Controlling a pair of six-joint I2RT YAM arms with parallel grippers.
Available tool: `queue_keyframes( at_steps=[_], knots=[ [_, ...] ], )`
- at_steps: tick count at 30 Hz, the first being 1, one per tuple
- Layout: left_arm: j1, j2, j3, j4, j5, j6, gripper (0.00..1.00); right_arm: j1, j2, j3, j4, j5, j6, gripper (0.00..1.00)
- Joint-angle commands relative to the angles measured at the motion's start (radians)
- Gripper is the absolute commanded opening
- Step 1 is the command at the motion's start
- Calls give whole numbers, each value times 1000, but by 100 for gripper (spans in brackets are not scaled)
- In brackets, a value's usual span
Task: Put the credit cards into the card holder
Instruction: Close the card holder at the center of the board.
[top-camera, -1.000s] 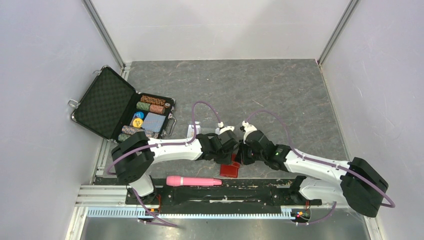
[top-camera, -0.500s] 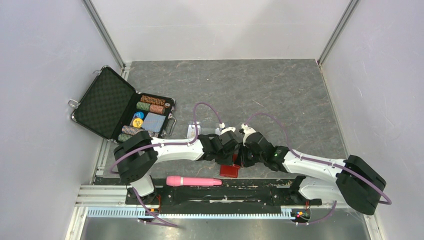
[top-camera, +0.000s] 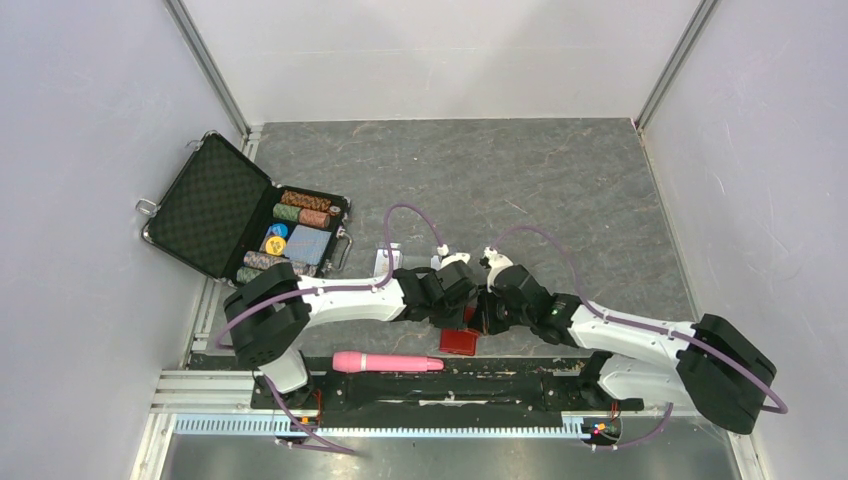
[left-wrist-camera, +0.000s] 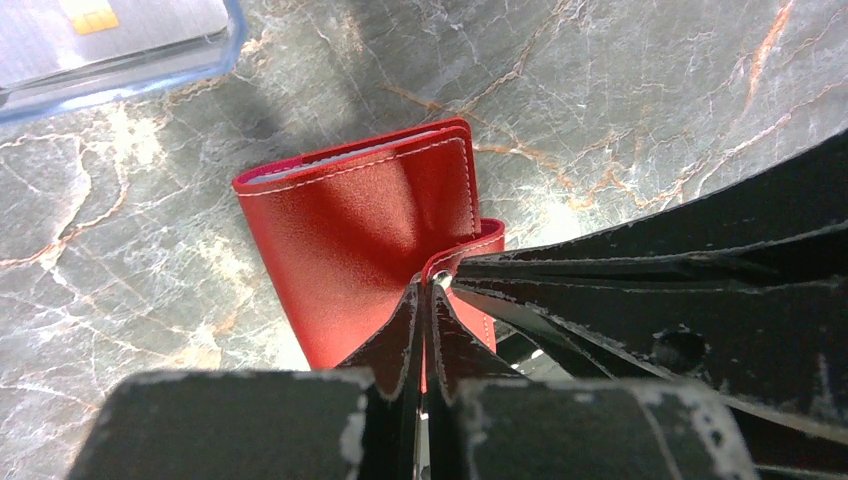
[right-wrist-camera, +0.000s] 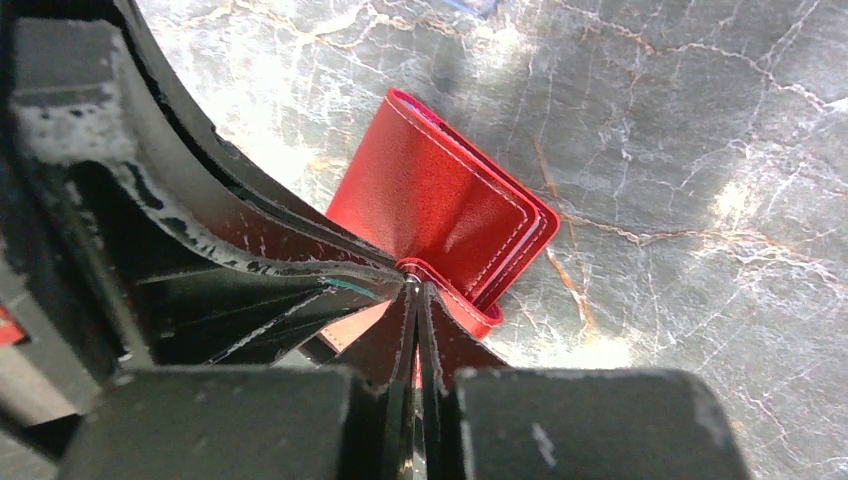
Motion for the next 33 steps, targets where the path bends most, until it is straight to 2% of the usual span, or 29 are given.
queue_keyframes(
  at_steps=[1,22,33],
  knots=[
    [-4,-63,11,-32,-48,22,2,0,-40,4,28,24,4,0],
    [-4,46,-12,-3,-14,18,2,0,61,-19,109,-9,8,0],
    [-4,-31,-8,17,-24,28,2,0,-16,-21,77,17,19,0]
  ],
)
